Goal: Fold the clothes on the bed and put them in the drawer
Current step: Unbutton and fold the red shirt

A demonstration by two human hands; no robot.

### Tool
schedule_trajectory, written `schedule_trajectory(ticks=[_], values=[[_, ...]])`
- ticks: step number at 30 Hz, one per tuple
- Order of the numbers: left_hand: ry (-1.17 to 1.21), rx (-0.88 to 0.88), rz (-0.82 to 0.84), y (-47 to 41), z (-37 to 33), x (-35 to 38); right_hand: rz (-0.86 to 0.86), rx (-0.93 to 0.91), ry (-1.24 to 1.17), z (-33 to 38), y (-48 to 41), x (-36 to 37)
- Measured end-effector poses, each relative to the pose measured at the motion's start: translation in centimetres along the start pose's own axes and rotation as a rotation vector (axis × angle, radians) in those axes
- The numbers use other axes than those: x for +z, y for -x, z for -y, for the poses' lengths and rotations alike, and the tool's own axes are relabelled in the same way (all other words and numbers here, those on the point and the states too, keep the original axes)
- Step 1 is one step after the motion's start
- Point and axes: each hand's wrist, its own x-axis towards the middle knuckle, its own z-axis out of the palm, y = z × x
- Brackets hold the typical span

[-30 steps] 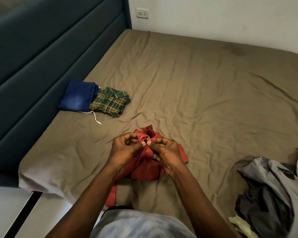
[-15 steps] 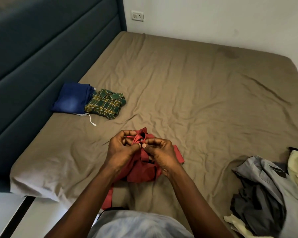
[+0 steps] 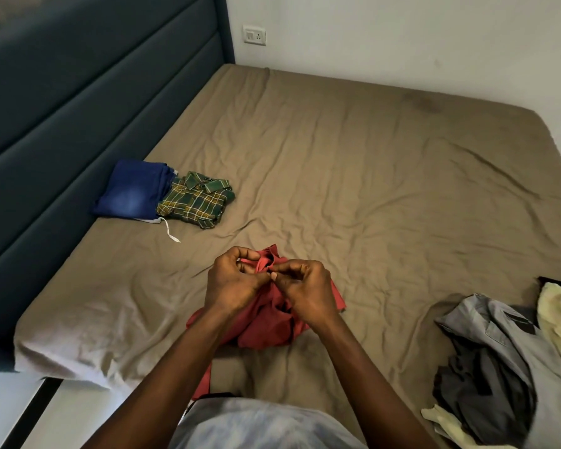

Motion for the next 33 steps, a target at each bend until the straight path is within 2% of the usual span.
schedule_trajectory(ticks=[6, 14, 16, 20, 25, 27, 31, 33], values=[[0.01, -0.011, 0.248, -0.3, -0.7, -0.8, 0.044, -0.098, 0.272, 0.4, -0.4, -1.2], [-0.147, 0.175, 0.328, 0.6, -0.6, -0.5, 0.133, 0.041, 0.315, 0.7, -1.3, -2.7], [-0.025, 0.155, 0.354, 1.1, -0.1, 0.1, 0.115, 0.081, 0.253, 0.4, -1.4, -3.2], [0.305, -0.037, 0.342, 1.8, -0.2, 1.3, 0.041, 0.039, 0.166, -0.4, -1.1, -3.9], [0.418, -0.154, 0.29, 1.0, -0.3, 2.0, -0.086, 0.001, 0.119, -0.7, -0.2, -3.2], [0.445, -0.181, 0.277, 0.7, -0.3, 2.1, -0.137, -0.066, 0.172, -0.5, 0.2, -2.8], [0.611, -0.251, 0.265, 0.9, -0.5, 3.0, -0.316, -0.364, 0.501, -0.5, 1.1, -1.3], [0.674, -0.271, 0.218, 1.2, -0.5, 3.3, -0.382, -0.448, 0.541, -0.6, 1.6, -0.7]])
